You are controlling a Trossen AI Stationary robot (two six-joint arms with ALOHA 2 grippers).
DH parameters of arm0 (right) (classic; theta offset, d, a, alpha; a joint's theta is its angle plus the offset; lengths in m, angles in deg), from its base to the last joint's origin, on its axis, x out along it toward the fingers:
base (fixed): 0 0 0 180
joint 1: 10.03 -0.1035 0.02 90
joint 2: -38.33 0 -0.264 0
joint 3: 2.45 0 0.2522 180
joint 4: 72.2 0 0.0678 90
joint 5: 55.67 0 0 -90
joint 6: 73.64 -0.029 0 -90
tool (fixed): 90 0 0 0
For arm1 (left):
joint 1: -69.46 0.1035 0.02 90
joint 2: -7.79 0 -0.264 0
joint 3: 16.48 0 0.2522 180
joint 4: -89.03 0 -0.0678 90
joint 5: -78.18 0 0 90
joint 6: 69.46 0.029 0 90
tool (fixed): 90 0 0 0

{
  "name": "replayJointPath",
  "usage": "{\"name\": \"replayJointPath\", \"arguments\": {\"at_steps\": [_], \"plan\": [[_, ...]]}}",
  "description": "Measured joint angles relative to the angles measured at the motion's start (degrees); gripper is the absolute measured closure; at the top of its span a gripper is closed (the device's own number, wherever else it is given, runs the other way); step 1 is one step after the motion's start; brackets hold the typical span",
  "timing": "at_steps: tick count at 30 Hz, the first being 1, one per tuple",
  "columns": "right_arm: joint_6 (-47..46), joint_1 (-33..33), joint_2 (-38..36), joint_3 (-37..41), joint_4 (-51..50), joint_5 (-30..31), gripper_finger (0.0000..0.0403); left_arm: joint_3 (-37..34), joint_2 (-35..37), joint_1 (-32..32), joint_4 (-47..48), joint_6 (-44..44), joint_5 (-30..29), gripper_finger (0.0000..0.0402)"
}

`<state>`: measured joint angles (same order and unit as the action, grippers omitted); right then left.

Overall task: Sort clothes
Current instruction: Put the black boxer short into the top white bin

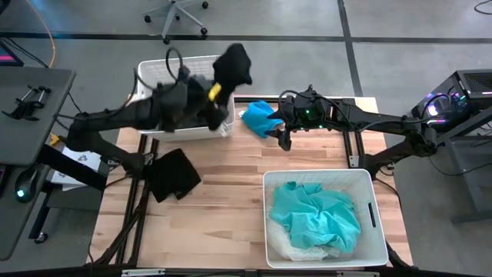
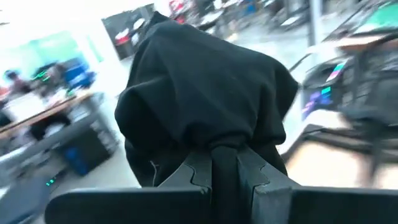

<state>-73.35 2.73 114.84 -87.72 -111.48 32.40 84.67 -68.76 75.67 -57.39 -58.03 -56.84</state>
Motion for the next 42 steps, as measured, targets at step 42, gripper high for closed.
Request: {"name": "replayJointPath", "arguments": {"at_steps": [42], "plan": [[-15.7,5.3,10.2,0.0,10.0,10.1,0.0133,-30.4,0.0,38.5,26.4,-23.2,55.0,0.024]]}}
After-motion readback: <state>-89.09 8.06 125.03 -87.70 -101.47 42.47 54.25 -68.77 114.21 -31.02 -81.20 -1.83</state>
